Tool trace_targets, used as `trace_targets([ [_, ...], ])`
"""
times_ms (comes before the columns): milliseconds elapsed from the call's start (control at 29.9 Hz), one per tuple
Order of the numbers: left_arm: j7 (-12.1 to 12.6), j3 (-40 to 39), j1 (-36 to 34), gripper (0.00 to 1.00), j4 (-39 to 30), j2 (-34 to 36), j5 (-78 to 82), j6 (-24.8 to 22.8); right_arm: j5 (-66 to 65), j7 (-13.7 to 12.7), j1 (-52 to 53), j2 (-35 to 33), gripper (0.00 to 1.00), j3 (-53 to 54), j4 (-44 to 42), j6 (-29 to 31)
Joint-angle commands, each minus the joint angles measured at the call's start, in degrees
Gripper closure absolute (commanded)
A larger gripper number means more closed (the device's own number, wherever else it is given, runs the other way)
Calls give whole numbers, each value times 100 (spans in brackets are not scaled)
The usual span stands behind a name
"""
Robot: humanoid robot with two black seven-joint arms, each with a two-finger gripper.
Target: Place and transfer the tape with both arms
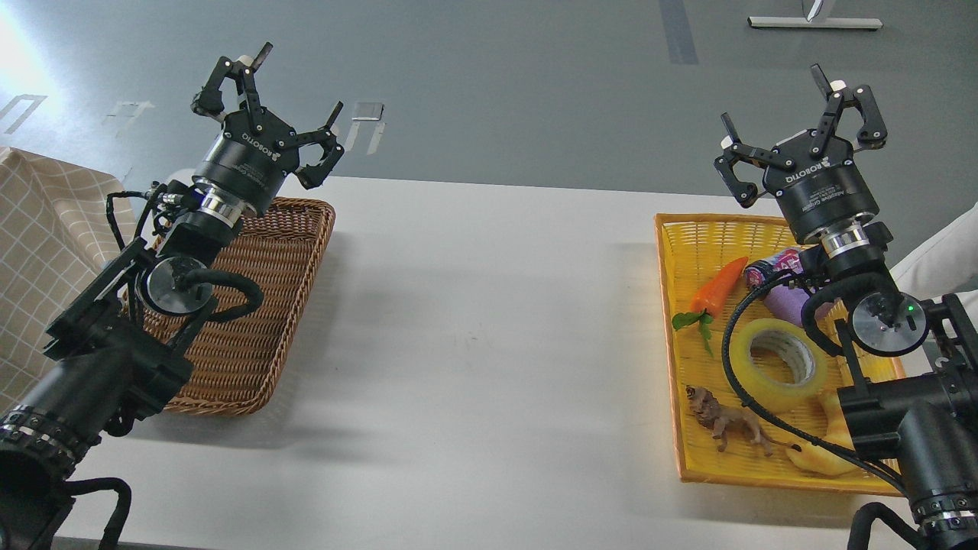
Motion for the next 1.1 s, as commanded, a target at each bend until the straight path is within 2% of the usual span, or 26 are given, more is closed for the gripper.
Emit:
trace_targets([
  [0, 2, 0, -3, 2, 0, 1, 1, 0, 0, -2, 6, 0, 0, 0, 1, 0],
  [1069, 2, 0, -29, 2, -9, -8, 1, 0, 0, -2, 5, -9, 0, 9, 1, 0],
])
